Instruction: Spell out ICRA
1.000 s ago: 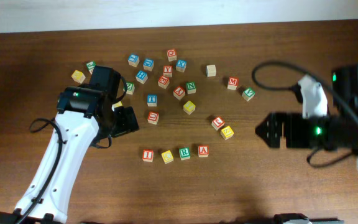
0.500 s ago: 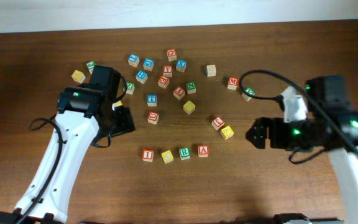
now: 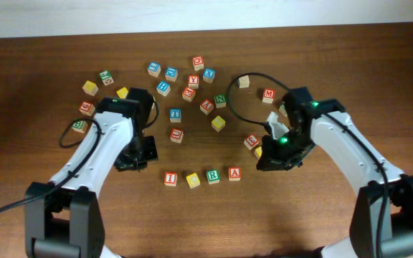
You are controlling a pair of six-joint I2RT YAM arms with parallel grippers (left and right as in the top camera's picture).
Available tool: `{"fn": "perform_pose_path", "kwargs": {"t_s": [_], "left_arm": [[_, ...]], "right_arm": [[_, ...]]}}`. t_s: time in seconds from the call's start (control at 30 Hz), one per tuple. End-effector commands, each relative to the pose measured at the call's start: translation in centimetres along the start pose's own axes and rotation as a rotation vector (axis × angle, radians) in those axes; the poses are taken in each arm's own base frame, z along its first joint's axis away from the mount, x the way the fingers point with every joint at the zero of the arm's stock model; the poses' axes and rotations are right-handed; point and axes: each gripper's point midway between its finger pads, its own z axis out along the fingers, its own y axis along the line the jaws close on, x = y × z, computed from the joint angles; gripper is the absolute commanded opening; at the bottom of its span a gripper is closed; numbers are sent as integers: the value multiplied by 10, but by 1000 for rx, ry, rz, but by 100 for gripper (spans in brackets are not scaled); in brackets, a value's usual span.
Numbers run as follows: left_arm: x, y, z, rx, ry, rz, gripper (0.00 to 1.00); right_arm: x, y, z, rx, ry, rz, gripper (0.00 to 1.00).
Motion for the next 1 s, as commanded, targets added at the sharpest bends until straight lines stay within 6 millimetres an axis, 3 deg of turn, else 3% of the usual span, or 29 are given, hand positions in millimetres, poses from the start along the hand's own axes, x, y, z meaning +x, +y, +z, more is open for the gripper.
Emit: {"fn": "perform_pose_path", "kwargs": {"t_s": [0.0,0.13,0.23,0.53,0.97], "left_arm": [[18,-5,21,-13,52,37,0],[26,-21,48,56,53,53,0],[30,-40,64,170,59,55,0],[26,-45,72,190,27,61,0],[18,-52,71,225,-7,65,0]], "right_arm": [[-9,-23,8,199,-51,96,4],[-19,-21,12,223,-97,75,4],[-19,-22,27,218,-107,46,4],[-22,-24,55,202,-154,8,4],[-33,-21,65,186,-191,-34,4]]}}
